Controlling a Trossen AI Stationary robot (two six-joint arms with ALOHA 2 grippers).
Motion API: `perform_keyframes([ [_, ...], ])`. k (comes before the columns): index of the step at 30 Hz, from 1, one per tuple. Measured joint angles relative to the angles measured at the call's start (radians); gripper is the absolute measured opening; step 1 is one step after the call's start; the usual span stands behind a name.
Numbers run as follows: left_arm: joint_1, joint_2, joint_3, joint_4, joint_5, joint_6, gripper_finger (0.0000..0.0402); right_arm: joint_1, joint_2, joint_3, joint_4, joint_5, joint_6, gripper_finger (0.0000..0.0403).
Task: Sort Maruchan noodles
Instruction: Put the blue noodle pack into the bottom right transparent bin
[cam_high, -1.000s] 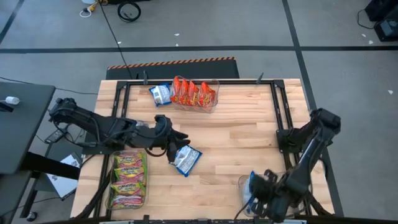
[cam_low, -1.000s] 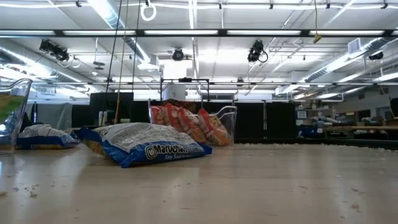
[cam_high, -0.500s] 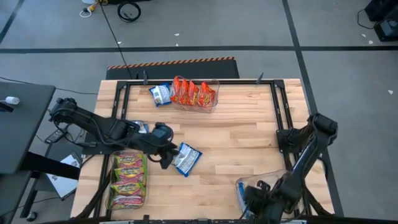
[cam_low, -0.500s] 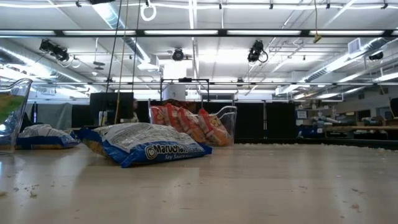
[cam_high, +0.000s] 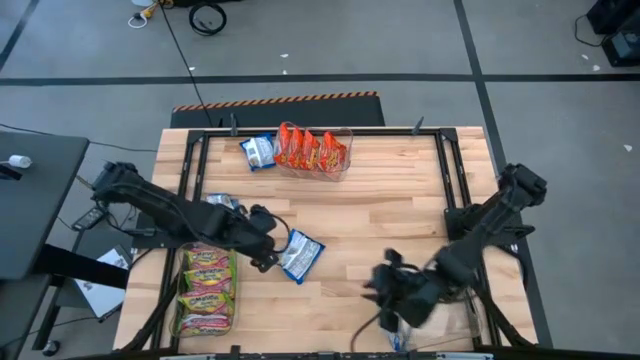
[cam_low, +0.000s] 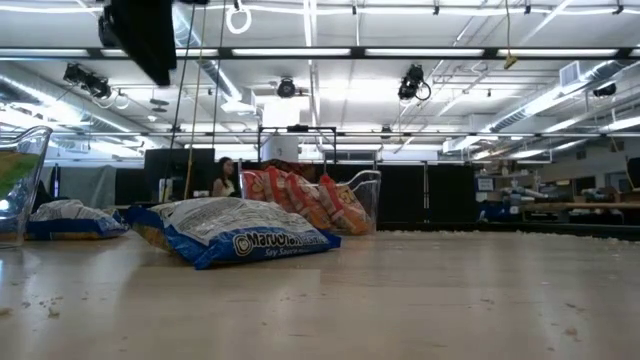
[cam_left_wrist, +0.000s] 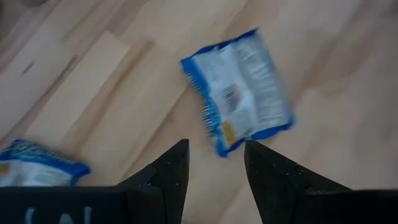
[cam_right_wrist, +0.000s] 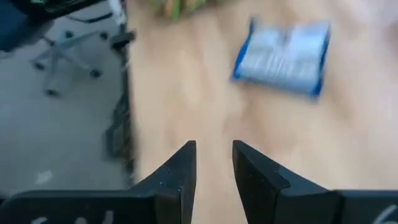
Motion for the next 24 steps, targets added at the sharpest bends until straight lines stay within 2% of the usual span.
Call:
perform_keyframes([
  [3,0.009,0.065,0.0,-0.046,0.002,0.005,0.016,-0.069,0.045,0.0,0.086,0.057,-0.234,0.011],
  [8,0.014,0.154,-0.001,-0.061,0.008,0.06,0.016,-0.171,0.162,0.0,0.255,0.006,-0.583,0.0129],
  [13,0.02,0.175,-0.002,-0.04,-0.038,0.079,0.016,-0.239,0.282,-0.001,0.313,0.01,-0.844,0.0171],
  [18,0.031,0.078,-0.096,-0.042,-0.03,0.013,0.016,-0.282,0.401,-0.001,0.34,0.019,-1.054,0.0201],
  [24,-0.005,-0.076,-0.217,-0.029,-0.024,-0.116,0.016,-0.328,0.517,-0.002,0.477,0.04,-1.205,0.0203],
])
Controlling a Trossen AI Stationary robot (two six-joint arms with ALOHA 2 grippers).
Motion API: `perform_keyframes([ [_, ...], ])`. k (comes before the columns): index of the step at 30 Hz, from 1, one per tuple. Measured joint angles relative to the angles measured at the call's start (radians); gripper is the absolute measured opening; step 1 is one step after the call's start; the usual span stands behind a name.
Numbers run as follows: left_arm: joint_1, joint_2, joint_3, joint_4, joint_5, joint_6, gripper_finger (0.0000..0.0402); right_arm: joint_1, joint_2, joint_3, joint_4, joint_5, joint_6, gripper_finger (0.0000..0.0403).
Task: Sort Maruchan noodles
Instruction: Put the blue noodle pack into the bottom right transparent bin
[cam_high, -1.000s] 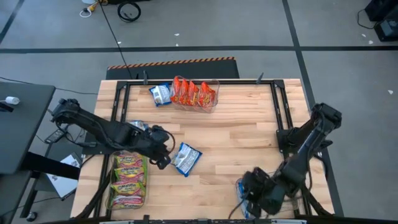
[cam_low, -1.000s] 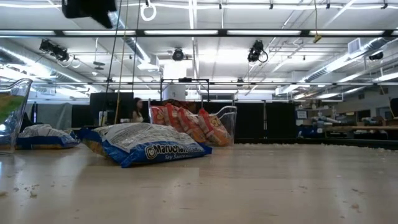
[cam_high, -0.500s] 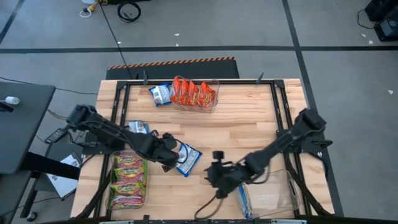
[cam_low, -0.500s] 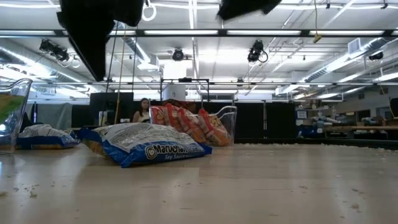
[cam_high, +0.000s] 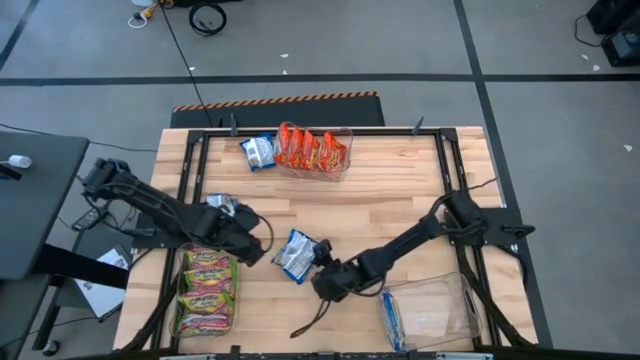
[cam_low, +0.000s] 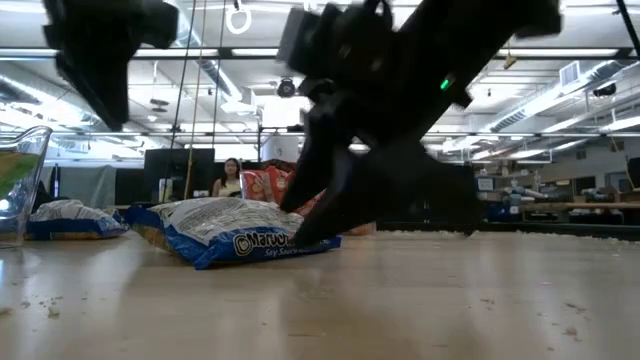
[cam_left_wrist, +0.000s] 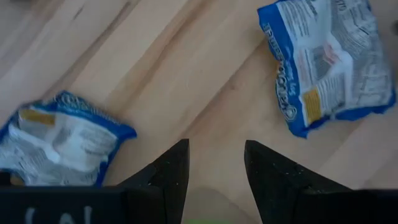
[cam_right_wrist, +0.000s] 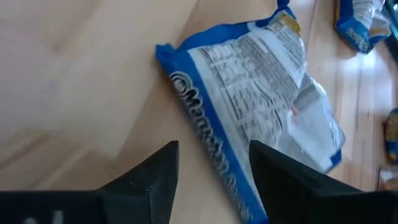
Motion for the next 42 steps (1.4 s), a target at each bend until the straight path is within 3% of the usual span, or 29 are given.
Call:
perform_keyframes([
  [9,-0.019,-0.084,-0.054,0.009,-0.006,-0.104,0.016,-0.078,0.056,0.004,0.089,-0.075,-0.067,0.0174],
  [12,-0.018,-0.084,-0.054,0.01,-0.021,-0.103,0.016,-0.097,0.047,0.003,0.086,-0.101,-0.018,0.0133],
  [16,-0.018,-0.084,-0.054,0.016,-0.024,-0.105,0.016,-0.123,0.024,0.0,0.058,-0.106,0.042,0.0038],
  [18,-0.018,-0.085,-0.054,0.017,-0.015,-0.104,0.016,-0.132,-0.004,0.005,0.006,-0.125,0.066,0.0016],
  [22,-0.018,-0.105,-0.053,0.022,0.022,-0.099,0.016,-0.144,-0.106,0.071,-0.192,-0.217,0.154,0.0017],
  [28,-0.018,-0.158,-0.051,0.04,0.015,-0.086,0.016,-0.187,-0.279,0.209,-0.473,-0.457,0.354,0.0012],
  [33,-0.018,-0.186,-0.051,0.094,-0.013,-0.041,0.016,-0.21,-0.393,0.27,-0.621,-0.528,0.507,0.0012],
  [38,-0.018,-0.185,-0.051,0.169,-0.021,0.011,0.016,-0.225,-0.483,0.279,-0.705,-0.667,0.697,0.0012],
  [42,-0.018,-0.184,-0.051,0.224,-0.023,0.042,0.016,-0.172,-0.536,0.279,-0.802,-0.717,0.687,0.0012],
])
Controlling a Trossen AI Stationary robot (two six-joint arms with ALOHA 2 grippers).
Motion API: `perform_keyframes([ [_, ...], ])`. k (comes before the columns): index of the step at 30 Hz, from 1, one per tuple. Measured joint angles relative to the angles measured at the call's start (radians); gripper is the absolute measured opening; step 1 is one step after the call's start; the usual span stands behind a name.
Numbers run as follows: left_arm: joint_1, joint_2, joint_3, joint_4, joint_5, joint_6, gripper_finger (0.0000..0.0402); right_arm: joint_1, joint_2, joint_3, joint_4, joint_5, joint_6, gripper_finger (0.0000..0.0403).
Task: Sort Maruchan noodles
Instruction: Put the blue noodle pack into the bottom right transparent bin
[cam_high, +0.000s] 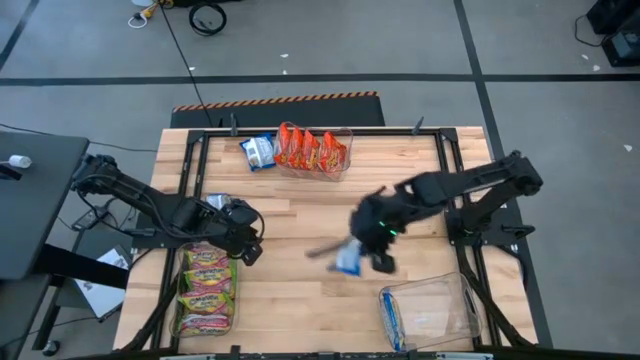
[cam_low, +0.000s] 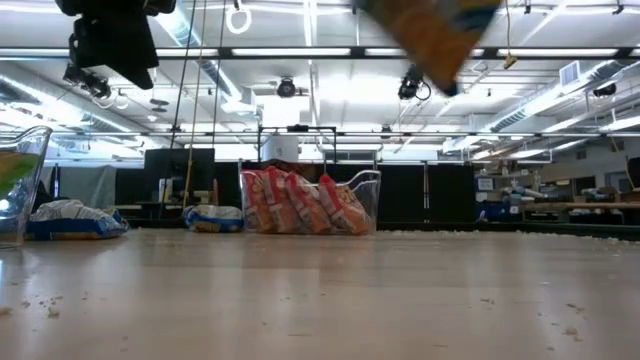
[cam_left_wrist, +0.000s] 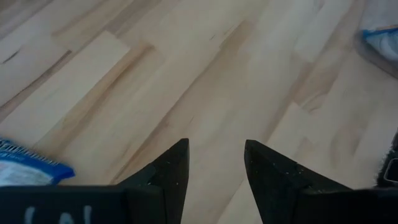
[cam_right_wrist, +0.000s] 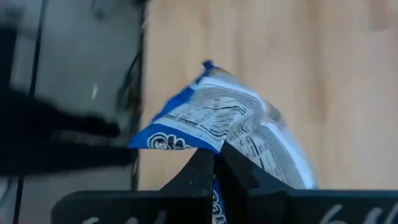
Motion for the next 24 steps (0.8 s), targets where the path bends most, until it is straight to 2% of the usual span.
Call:
perform_keyframes([
  [9,0.003,0.0,0.0,0.019,-0.009,-0.037,0.016,0.315,-0.044,0.0,-0.256,-0.053,-0.037,0.0013],
  [15,0.003,0.0,0.0,0.047,-0.065,-0.117,0.016,0.526,-0.007,-0.011,-0.356,-0.07,-0.178,0.0013],
  [19,0.003,0.0,0.0,0.096,-0.113,-0.147,0.016,0.592,0.041,-0.067,-0.347,-0.014,-0.328,0.0013],
  [24,0.003,0.0,0.0,0.144,-0.124,-0.166,0.016,0.585,0.156,-0.124,-0.285,0.067,-0.437,0.0013],
])
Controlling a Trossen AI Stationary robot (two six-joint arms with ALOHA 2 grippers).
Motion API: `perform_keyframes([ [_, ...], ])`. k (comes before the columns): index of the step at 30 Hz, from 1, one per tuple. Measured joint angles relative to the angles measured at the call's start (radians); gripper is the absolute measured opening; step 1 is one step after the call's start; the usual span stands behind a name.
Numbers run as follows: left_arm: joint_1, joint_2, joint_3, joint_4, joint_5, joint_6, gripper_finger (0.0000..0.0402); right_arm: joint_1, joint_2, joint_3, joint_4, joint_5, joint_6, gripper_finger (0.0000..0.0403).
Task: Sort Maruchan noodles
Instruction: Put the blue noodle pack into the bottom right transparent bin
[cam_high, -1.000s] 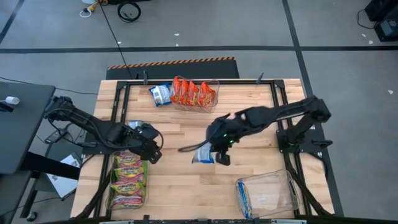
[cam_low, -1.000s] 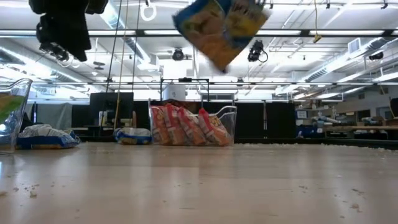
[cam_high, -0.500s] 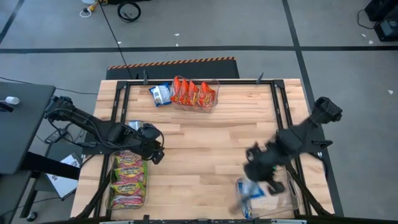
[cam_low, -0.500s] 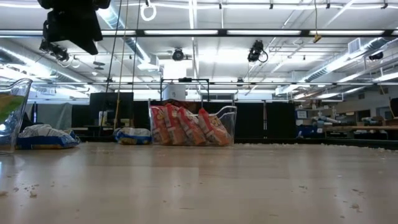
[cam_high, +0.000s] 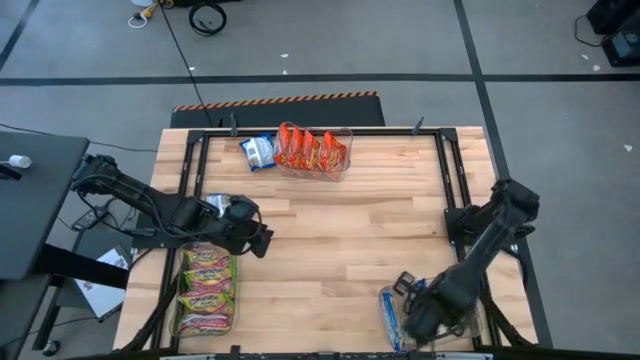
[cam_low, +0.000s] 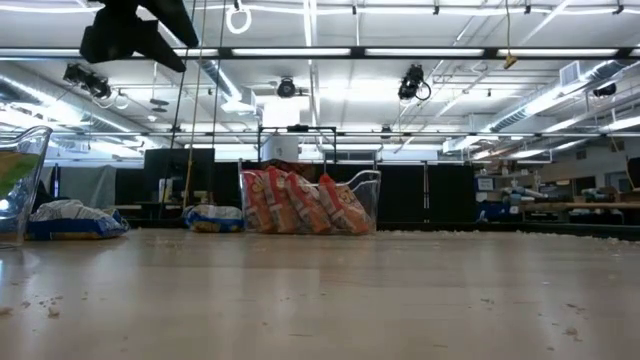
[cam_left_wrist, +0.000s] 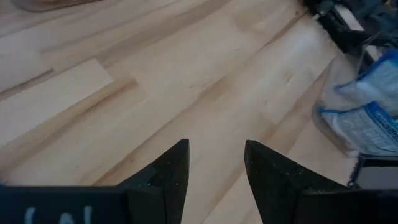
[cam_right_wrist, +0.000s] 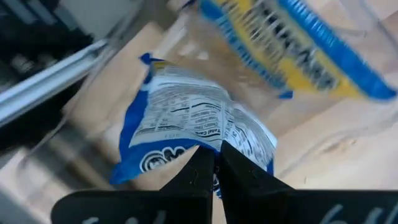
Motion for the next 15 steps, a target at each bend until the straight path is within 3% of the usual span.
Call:
perform_keyframes([
  [7,0.0,0.0,0.0,0.038,0.029,-0.002,0.016,-0.051,0.108,-0.006,0.184,0.012,0.068,0.0013],
  [15,0.0,0.0,0.0,0.038,0.042,0.001,0.016,-0.07,0.114,-0.005,0.409,0.065,0.213,0.0034],
])
